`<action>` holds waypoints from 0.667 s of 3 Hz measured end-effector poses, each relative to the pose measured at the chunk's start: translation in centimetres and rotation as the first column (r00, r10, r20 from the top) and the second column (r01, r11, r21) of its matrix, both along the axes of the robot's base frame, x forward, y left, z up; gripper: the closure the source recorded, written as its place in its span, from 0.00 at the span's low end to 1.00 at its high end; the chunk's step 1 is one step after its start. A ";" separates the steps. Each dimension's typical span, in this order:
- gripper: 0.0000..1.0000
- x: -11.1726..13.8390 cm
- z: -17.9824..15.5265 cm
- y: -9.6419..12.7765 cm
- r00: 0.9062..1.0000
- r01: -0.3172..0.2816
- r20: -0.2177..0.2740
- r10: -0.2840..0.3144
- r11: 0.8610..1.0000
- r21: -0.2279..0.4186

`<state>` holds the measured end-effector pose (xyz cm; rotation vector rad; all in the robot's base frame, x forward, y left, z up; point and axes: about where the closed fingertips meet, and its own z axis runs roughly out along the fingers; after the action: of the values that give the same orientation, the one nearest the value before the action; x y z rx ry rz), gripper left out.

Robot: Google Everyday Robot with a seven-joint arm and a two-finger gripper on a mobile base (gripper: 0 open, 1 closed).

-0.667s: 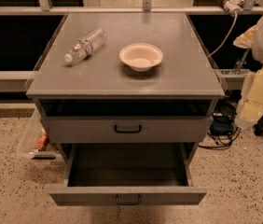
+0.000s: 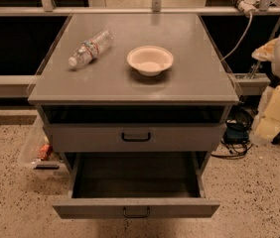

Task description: Close middle drawer

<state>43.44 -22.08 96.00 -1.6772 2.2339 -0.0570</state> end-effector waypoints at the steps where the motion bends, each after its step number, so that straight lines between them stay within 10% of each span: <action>1: 0.00 -0.6 -6.2 -0.6 0.998 0.043 -0.044 -0.038 0.990 0.131; 2: 0.00 -0.7 -13.1 -1.1 0.988 0.115 -0.128 -0.085 0.963 0.246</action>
Offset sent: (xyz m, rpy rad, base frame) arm -0.0051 -0.0197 -0.2180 0.4122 0.2190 -0.1808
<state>42.70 -23.21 82.86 -1.4656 2.2961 0.2964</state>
